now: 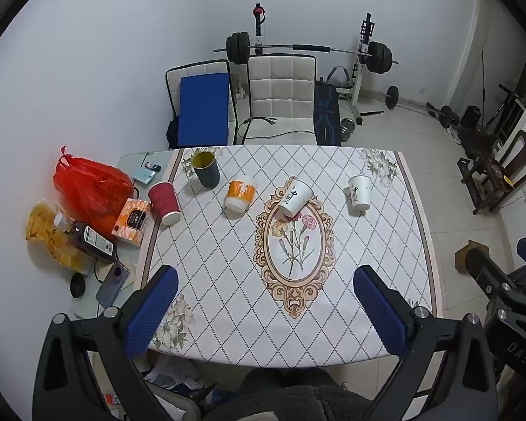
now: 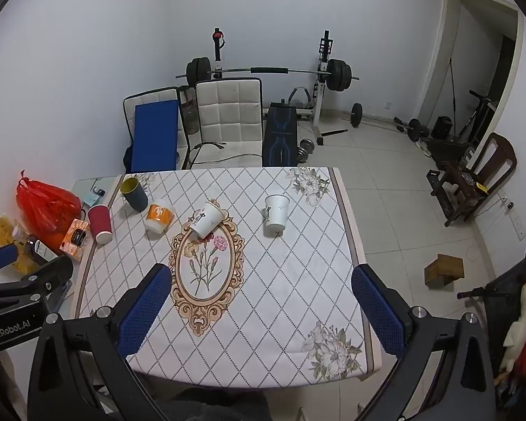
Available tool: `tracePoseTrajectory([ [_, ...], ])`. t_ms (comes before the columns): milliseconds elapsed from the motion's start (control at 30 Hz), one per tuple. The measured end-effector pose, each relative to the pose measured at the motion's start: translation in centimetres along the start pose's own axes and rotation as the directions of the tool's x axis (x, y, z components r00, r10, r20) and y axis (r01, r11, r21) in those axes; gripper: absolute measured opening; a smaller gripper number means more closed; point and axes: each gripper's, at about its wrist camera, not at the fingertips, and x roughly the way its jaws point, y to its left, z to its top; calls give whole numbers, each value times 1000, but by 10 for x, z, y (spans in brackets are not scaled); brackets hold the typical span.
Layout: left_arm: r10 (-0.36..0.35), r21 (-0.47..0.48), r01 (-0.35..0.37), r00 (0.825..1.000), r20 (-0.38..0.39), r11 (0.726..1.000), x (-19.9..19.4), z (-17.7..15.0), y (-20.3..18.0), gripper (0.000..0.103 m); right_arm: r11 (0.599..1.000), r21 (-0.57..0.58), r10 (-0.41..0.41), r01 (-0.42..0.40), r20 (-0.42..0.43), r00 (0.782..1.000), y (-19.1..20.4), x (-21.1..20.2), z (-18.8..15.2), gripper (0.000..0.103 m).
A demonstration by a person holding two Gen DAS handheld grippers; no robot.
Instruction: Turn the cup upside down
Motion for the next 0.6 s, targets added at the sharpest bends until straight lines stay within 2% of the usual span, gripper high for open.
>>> tracePoseTrajectory([
  [600, 6, -2, -6, 1000, 4, 1000, 1, 0, 0, 103, 1000, 8, 6, -6, -3, 1000, 3, 1, 2, 103],
])
